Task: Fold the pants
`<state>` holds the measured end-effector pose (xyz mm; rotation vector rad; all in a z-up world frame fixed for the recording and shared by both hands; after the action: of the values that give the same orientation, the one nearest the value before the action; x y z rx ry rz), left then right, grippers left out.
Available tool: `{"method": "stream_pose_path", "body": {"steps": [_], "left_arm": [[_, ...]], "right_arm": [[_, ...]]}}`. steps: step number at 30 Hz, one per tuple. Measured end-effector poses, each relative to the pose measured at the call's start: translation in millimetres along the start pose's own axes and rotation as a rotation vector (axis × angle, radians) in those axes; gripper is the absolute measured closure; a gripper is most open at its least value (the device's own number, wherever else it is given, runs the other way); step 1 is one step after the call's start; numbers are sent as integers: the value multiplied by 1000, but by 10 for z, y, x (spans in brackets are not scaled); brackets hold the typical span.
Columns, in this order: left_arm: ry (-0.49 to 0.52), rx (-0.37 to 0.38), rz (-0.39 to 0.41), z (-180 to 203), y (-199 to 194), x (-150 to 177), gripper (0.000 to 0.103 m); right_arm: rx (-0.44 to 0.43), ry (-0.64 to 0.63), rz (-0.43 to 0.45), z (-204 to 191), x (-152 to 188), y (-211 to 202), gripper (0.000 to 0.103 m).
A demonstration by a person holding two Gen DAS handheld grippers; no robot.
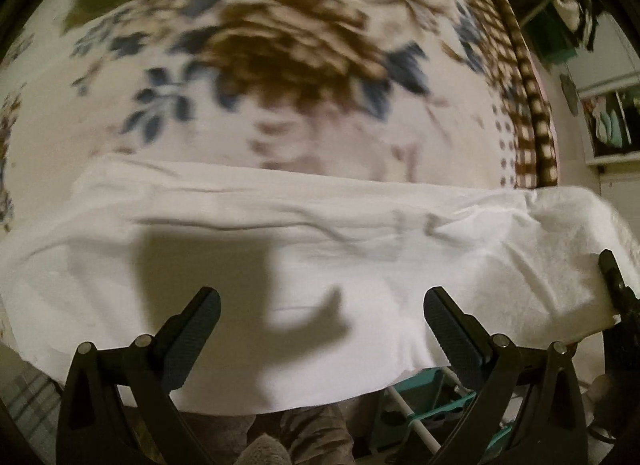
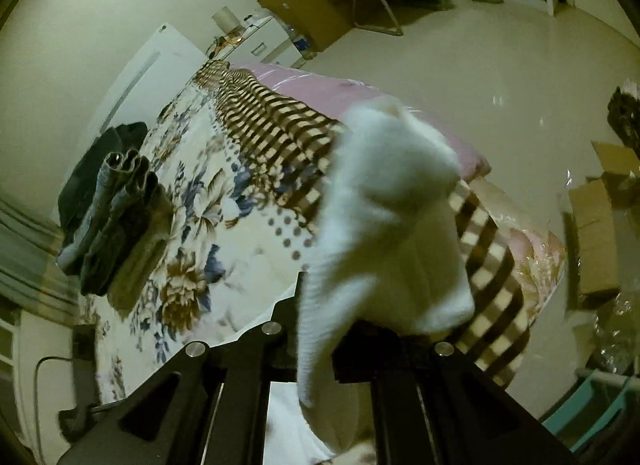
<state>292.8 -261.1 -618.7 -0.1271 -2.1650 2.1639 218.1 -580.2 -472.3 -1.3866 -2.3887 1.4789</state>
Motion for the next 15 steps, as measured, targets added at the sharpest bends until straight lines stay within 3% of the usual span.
{"method": "stream_pose_path", "body": {"steps": [5,8,11,15], "left_arm": [[-70,16,47,-752,-309,-78,0],[-130,28,69,-1420,-633,31,0],[-194,39,84,-2008,-800,182,0],[-290,12,99,-2743,-820,414,0]], "right_arm": [[-40,-186,-45,-789,193,163,95],[-92,-292,-109,-1346,537,341,95],[-140,-409,-214,-1865,1128,586,95],[-192,-580,-372,-2418,2180,1014,95]]}}
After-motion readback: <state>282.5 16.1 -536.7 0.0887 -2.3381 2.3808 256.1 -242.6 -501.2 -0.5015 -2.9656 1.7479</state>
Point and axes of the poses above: each gripper's, at about its wrist camera, not at the fingertips, and y roughly the way its jaws point, z to its right, x to its underside, the point moved 8 cm from there along y, roughly the way its jaws point, and after that the axes turned 10 degrees about -x, right-handed, at the moved point
